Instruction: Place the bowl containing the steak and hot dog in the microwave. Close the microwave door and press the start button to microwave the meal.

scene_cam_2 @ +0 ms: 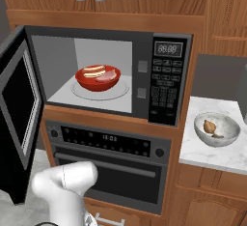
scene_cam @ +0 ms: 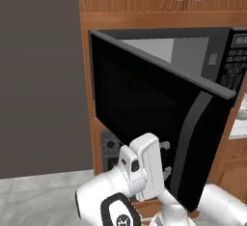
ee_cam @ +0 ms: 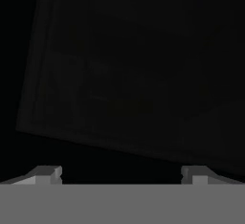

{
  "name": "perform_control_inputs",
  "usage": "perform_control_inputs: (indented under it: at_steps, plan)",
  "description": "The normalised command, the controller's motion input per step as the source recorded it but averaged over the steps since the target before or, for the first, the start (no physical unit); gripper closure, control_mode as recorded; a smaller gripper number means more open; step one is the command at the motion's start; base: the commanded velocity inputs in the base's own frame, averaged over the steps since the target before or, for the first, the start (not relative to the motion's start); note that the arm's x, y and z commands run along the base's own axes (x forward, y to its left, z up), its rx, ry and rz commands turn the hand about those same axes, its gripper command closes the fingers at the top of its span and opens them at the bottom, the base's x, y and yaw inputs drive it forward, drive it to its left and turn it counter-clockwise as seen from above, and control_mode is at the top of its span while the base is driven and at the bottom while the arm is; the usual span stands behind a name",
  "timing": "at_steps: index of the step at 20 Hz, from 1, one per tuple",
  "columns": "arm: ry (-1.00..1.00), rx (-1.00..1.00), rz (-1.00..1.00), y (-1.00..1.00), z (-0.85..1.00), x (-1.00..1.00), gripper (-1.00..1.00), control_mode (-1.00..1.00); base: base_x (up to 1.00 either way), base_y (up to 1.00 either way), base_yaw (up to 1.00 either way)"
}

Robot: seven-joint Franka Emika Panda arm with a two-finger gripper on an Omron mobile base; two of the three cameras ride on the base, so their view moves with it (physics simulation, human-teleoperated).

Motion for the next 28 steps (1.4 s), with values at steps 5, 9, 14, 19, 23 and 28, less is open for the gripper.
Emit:
perform_control_inputs:
  at_steps: [5, 9, 14, 19, 23, 28]
  plan:
    - [0.04, 0.04, 0.14, -0.53, 0.01, 0.12, -1.0, -1.0, 0.0, 0.0, 0.0]
    - [0.03, 0.05, 0.17, -0.47, 0.0, 0.2, -1.0, -1.0, 0.0, 0.0, 0.0]
    - [0.06, 0.05, 0.2, -0.51, 0.0, 0.25, -1.0, -1.0, 0.0, 0.0, 0.0]
    - [0.1, 0.04, 0.21, -0.49, 0.02, 0.31, -1.0, -1.0, 0.0, 0.0, 0.0]
    - [0.15, 0.04, 0.18, -0.35, 0.12, 0.43, -1.0, -1.0, 0.0, 0.0, 0.0]
    - [0.2, 0.02, 0.11, -0.25, 0.19, 0.48, -1.0, -1.0, 0.0, 0.0, 0.0]
